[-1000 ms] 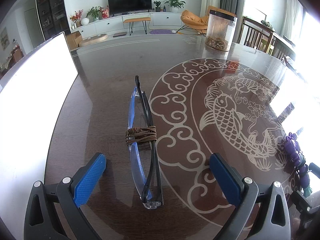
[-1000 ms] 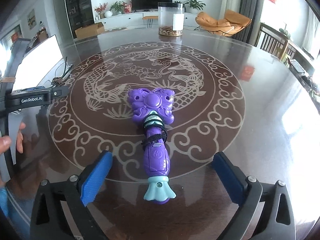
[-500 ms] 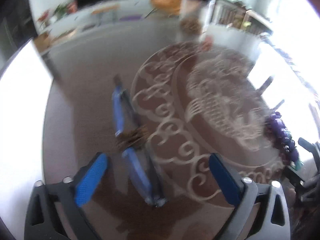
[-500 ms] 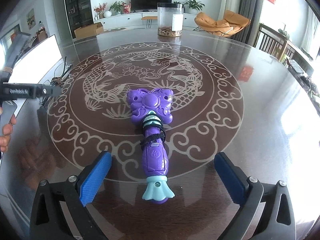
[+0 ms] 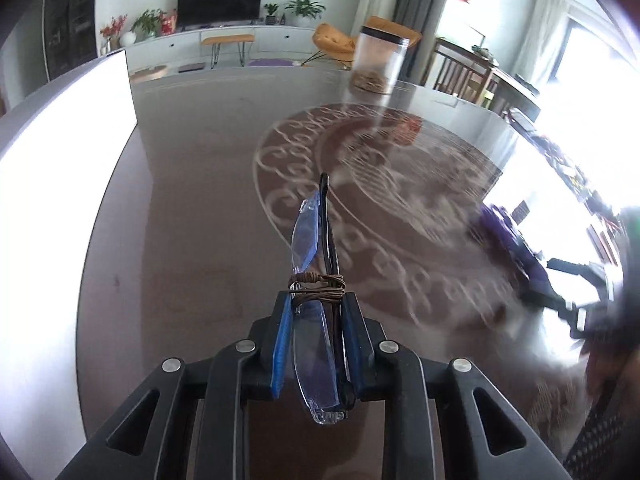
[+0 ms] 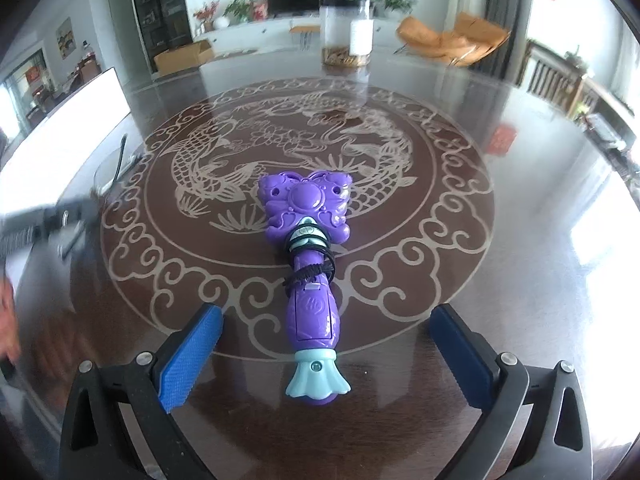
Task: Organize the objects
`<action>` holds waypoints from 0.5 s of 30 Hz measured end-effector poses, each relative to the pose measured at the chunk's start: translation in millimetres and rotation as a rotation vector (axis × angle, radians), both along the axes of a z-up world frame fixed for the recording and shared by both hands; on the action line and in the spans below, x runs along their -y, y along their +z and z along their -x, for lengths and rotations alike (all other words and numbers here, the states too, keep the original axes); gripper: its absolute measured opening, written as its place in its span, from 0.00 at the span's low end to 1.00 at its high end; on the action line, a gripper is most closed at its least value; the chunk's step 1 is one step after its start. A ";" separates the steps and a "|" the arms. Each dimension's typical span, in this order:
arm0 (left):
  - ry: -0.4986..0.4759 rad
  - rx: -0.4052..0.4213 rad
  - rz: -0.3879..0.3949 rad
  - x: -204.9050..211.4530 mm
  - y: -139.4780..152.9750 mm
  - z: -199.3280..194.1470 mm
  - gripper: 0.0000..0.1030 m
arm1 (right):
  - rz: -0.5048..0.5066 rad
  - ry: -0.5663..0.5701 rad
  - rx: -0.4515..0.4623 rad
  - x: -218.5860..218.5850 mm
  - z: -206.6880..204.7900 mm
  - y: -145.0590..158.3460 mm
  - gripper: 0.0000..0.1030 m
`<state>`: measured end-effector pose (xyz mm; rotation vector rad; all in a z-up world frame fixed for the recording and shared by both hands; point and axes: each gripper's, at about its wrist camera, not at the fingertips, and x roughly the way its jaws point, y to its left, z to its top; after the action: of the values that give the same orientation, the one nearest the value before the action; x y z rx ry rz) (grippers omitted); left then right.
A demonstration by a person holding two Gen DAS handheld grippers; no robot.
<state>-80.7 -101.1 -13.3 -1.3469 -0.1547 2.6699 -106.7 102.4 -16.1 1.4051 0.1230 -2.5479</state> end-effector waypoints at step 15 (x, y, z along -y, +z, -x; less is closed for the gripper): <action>-0.012 -0.157 -0.121 7.0 47.9 -58.7 0.23 | 0.162 -0.002 0.150 -15.1 8.0 36.2 0.19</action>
<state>-21.9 -108.0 34.7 -1.0957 -0.2843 2.6937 -114.7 117.6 20.1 1.5253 -0.1080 -2.3826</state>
